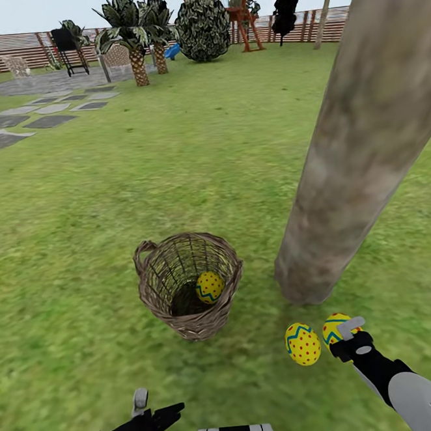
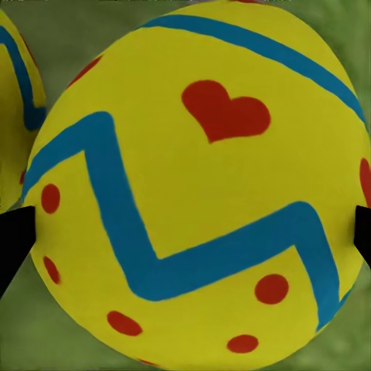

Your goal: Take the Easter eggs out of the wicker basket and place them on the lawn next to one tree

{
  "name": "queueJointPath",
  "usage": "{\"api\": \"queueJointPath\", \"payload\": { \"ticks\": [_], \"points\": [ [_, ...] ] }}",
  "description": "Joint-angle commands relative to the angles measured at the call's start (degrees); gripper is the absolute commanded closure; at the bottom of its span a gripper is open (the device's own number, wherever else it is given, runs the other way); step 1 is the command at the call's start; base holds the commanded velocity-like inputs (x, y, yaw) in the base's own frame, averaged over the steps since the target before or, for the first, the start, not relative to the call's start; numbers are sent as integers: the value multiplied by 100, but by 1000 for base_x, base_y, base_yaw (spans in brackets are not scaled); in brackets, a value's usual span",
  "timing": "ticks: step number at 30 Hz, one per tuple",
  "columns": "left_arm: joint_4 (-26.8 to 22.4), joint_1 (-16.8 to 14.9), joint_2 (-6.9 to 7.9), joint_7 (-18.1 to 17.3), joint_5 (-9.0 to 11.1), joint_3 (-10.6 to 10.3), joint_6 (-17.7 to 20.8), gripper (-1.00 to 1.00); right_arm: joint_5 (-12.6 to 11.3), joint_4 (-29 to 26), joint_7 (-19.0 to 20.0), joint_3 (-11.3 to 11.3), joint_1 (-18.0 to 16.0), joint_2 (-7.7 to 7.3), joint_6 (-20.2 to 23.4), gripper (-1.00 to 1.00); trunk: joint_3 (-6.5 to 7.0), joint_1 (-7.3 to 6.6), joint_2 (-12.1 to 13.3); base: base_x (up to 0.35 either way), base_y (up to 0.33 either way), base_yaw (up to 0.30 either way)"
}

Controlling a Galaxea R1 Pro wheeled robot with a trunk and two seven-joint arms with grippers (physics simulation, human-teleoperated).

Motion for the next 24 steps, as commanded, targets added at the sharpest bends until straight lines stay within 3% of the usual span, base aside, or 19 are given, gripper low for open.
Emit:
{"api": "queueJointPath", "payload": {
  "ticks": [1, 8, 24],
  "points": [
    [-1, -3, 5, -7, 52, -36, 60, -100, 54, 3, -7, -47, -3, 3, -5, 100, -4, -1, -2, 0, 0, 0],
    [3, -3, -28, 4, 38, -36, 69, -100, 54, -49, -12, -47, -3, -5, -8, 100, -4, -1, -2, -116, 0, 0],
    [7, -3, 0, -50, 73, -19, 60, -100, 54, -85, -42, -48, -3, 28, -24, 100, -48, 4, -4, -2, 0, 0]
  ]
}}
